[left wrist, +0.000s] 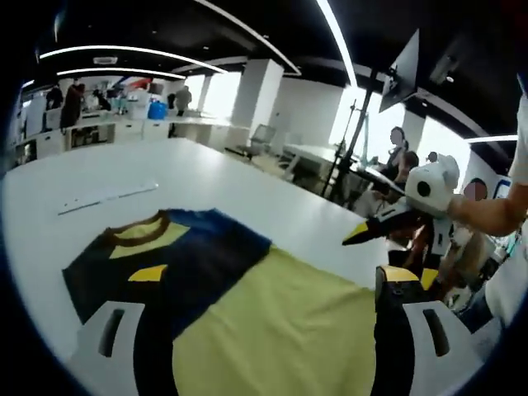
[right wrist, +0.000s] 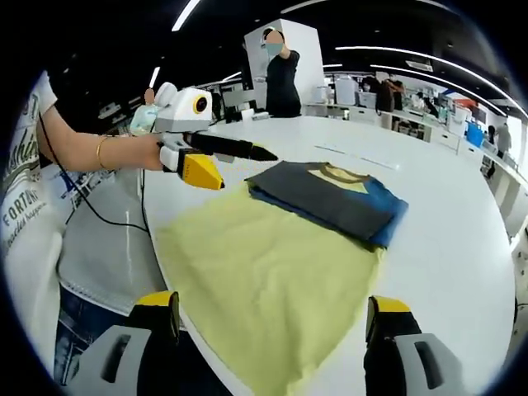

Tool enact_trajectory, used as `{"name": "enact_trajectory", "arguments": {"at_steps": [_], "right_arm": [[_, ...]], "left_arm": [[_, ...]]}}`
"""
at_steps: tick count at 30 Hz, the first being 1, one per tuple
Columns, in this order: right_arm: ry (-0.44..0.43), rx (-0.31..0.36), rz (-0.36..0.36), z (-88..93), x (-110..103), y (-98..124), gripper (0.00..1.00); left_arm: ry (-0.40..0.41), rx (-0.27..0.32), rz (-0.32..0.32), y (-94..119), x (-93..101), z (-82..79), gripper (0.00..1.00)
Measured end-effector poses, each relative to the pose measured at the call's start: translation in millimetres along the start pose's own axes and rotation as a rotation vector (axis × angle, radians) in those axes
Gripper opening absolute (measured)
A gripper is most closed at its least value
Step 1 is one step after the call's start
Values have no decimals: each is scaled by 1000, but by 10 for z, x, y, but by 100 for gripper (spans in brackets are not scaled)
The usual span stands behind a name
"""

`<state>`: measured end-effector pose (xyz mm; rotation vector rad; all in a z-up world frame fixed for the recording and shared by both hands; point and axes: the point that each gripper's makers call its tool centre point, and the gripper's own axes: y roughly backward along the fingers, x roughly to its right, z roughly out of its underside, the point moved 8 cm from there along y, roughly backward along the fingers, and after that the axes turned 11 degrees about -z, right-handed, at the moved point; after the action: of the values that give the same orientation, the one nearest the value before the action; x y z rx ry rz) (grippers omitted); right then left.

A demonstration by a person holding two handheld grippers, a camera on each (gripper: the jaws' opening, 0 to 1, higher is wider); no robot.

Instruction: Fold the garment on the visible template until the final outline fits inside the template.

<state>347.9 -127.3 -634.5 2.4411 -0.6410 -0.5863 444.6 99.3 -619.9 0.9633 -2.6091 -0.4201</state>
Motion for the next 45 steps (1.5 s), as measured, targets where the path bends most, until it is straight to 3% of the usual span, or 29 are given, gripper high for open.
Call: {"name": "enact_trajectory", "arguments": {"at_steps": [16, 21, 25, 29, 32, 40, 45], "right_arm": [[35, -76, -40, 157, -60, -1, 89], [46, -87, -33, 200, -70, -27, 82], [54, -92, -40, 250, -93, -53, 78], [65, -101, -45, 309, -107, -74, 73], [90, -124, -71, 362, -131, -87, 72], [104, -171, -54, 482, -152, -93, 62], [110, -185, -48, 530, -183, -88, 59]], "left_arm": [[11, -69, -37, 536, -5, 484, 84], [0, -102, -33, 653, 52, 652, 76], [-19, -119, -21, 768, 71, 763, 71], [-111, -170, -25, 880, 61, 876, 61], [-110, -189, -16, 946, 84, 983, 58], [-115, -241, 9, 1081, 142, 1174, 53], [-170, -292, 4, 1143, 121, 1312, 46]]}}
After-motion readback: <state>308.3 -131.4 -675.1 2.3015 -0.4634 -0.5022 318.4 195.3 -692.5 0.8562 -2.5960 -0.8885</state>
